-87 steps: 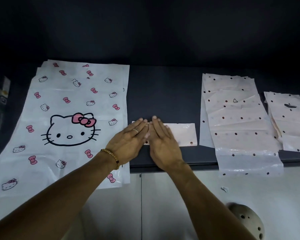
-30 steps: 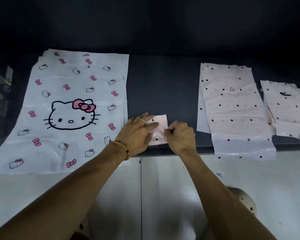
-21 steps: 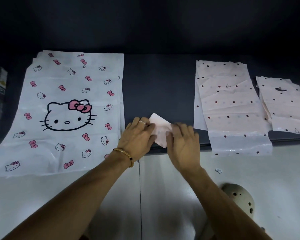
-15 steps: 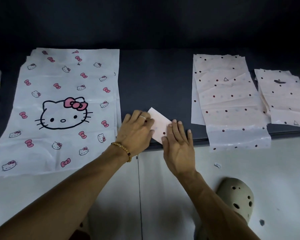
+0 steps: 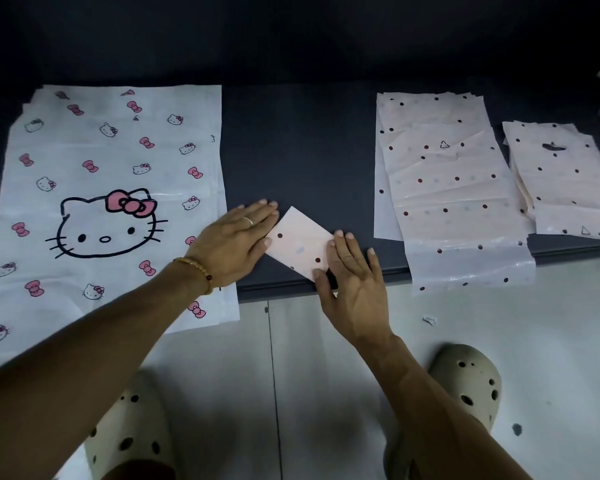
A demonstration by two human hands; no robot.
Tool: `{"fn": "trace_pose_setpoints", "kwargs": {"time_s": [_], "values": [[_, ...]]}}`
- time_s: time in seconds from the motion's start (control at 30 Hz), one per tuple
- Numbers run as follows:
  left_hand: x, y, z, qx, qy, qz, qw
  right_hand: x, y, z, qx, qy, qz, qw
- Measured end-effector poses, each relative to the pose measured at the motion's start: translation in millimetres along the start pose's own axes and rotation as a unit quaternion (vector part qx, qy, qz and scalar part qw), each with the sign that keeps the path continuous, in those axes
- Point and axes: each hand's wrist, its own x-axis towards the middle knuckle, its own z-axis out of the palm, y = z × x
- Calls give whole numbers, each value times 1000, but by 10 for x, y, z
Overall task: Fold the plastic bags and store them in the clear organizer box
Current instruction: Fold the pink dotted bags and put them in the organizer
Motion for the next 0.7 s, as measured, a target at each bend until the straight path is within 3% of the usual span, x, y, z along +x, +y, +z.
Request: {"fn": "trace_pose_setpoints", "kwargs": {"time_s": [0.17,0.3,0.4,0.47,0.53,0.6,0.7], "values": [[247,150,-147,-29,26,-51,998,13,6,-13,11,-4,-3,1000],[504,456,-69,34,-23,-13,999,39,64,-70,27,-20,-27,999],[571,515,-116,41,-40,-53,997,114,138,-139,40,-75,-41,996],[511,522,-156,-29,-79,-106,991,157,107,-199,89,-82,13,993],[362,497,-244,-167,-102,-172,966,208,-3,-279,166,-44,96,981],[147,444,-385,-319,-90,-216,919,284,-178,-377,251,-35,142,957],[-239,352,-629,-476,-10,-253,842,410,-534,-489,386,-84,142,908]]}}
